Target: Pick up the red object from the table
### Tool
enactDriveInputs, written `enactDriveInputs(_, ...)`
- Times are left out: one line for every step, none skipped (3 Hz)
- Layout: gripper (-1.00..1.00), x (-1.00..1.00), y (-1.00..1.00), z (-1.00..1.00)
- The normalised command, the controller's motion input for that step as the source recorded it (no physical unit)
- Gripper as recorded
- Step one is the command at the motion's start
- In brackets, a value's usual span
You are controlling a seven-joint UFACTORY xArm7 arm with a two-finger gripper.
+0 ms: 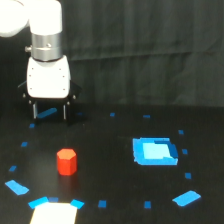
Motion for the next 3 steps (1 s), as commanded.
enactDriveInputs(0.95,0.52,-0.99,-0.05)
enactDriveInputs(1.00,-0.05,-1.00,0.51)
enactDriveInputs(0.86,0.23,-0.91,0.04)
